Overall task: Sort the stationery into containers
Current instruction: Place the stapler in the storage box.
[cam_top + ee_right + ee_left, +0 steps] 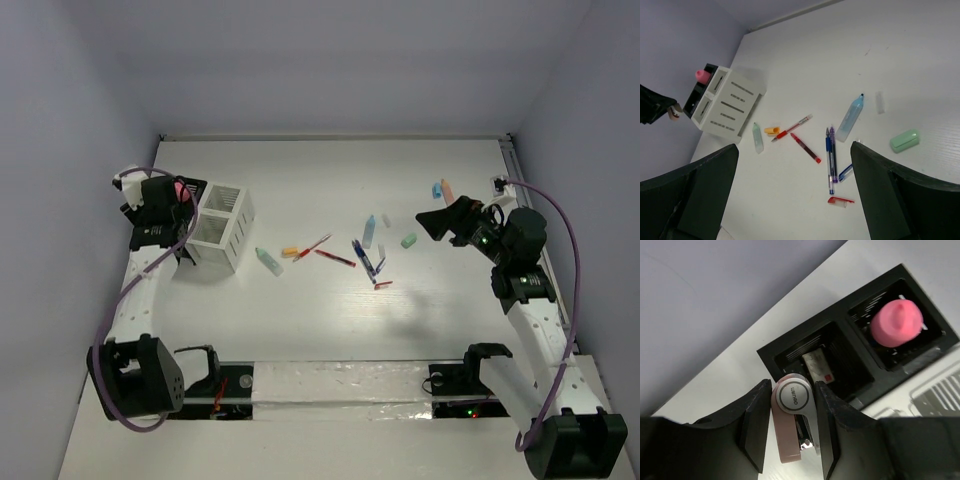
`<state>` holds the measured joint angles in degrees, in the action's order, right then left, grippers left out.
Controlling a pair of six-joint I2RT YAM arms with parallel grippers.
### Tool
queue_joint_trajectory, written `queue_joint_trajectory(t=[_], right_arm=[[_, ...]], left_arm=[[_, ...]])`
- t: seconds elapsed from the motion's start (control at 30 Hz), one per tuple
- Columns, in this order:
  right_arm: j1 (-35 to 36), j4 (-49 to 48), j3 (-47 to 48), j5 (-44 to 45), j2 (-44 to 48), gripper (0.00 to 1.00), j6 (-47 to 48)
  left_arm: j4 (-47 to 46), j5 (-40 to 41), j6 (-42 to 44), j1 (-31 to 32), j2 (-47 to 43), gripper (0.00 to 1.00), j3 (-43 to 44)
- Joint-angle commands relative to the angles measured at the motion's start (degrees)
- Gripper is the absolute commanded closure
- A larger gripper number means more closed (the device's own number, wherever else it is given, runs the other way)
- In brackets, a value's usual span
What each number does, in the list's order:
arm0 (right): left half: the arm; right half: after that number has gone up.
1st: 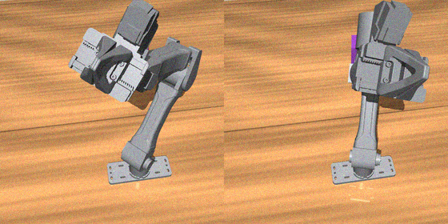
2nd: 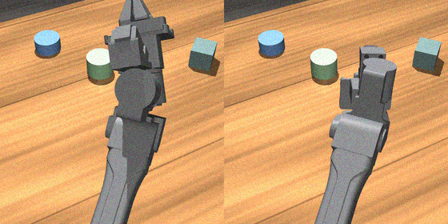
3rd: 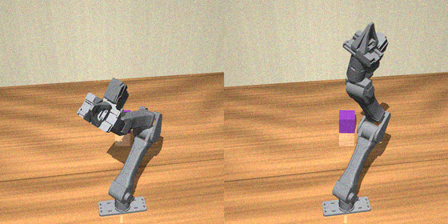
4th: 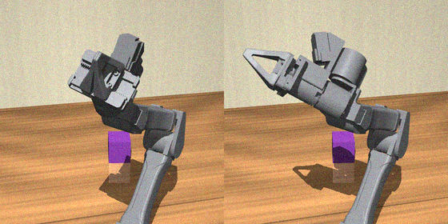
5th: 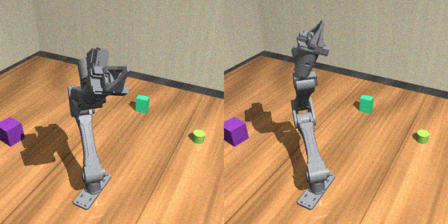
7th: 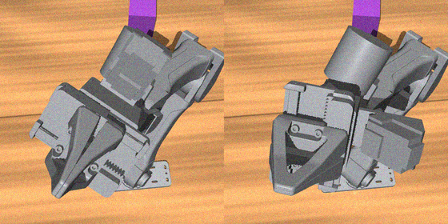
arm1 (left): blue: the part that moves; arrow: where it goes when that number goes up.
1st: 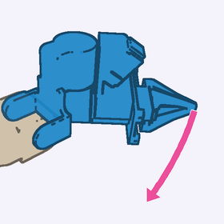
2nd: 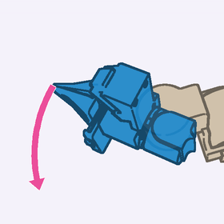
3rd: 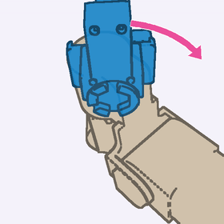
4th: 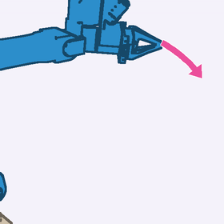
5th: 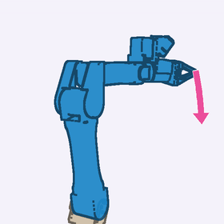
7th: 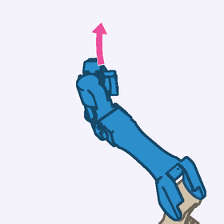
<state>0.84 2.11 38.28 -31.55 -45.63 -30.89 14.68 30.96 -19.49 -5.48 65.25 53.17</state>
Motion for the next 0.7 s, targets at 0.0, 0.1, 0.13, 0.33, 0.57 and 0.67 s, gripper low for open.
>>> queue_joint_trajectory(t=[0.0, 0.1, 0.13, 0.33, 0.57, 0.67], right_arm=[[0.48, -2.64, 0.13, -1.32, 0.36, 0.0, 0.22], [0.48, -2.72, 0.13, -1.41, 0.45, 0.0, 0.13], [0.48, -2.81, 0.13, -1.58, 0.45, 0.0, 0.13], [0.48, -3.16, 0.04, -2.2, 0.36, 0.0, -0.13], [0.48, -3.6, -0.14, -2.73, 0.36, 0.0, -0.39], [0.48, -3.52, -0.14, -2.73, 0.36, 0.0, -0.39]], left_arm=[[-6.23, -0.29, 2.61, -2.25, 0.31, 1.0, 1.32], [-8.43, 0.15, 4.19, -3.48, 2.07, 1.0, 1.68], [-8.78, -0.02, 4.45, -3.49, 3.11, 1.0, 1.85], [-11.16, -2.74, 4.37, -3.49, 6.54, 1.0, 2.82], [-13.44, -3.54, 4.72, -3.49, 9.72, 0.97, 3.96], [-14.15, -3.19, 4.98, -3.49, 10.24, 0.91, 4.05]])
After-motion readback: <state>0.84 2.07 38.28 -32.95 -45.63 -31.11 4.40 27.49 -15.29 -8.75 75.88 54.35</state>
